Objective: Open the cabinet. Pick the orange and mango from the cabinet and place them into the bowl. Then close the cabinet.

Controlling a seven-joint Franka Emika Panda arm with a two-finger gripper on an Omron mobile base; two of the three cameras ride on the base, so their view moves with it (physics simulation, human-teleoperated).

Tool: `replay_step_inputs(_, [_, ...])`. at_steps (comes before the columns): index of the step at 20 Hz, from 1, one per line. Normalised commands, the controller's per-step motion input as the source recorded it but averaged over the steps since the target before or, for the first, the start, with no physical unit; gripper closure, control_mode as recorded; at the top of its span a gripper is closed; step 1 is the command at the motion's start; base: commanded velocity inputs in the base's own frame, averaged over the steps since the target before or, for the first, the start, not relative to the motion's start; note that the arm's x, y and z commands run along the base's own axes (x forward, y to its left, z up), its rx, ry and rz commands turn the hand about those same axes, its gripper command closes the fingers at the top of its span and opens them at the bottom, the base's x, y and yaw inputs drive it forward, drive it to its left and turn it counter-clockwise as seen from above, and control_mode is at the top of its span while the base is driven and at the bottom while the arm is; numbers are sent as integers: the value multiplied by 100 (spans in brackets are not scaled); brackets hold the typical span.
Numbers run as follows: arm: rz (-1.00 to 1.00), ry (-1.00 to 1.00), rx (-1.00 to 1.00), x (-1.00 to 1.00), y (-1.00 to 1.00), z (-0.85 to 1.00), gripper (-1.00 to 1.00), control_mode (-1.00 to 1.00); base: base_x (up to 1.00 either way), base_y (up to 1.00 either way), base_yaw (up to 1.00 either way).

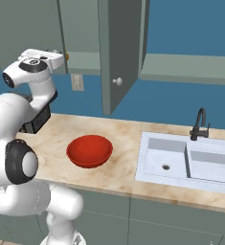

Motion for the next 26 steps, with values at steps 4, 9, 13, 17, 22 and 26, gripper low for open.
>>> replay_step_inputs(4, [0,0,0,24,0,0,100,-100,0,0,0])
replay_step_inputs(9, [0,0,0,0,0,0,100,-100,0,0,0])
replay_step_inputs(13, [0,0,0,0,0,0,100,-100,0,0,0])
replay_step_inputs(17, [0,0,0,-2,0,0,100,-100,0,0,0])
replay_step_inputs(22, [-2,-6,0,-43,5,3,100,-100,0,0,0])
replay_step_inputs(26, [-8,-2,0,-72,40,16,100,-100,0,0,0])
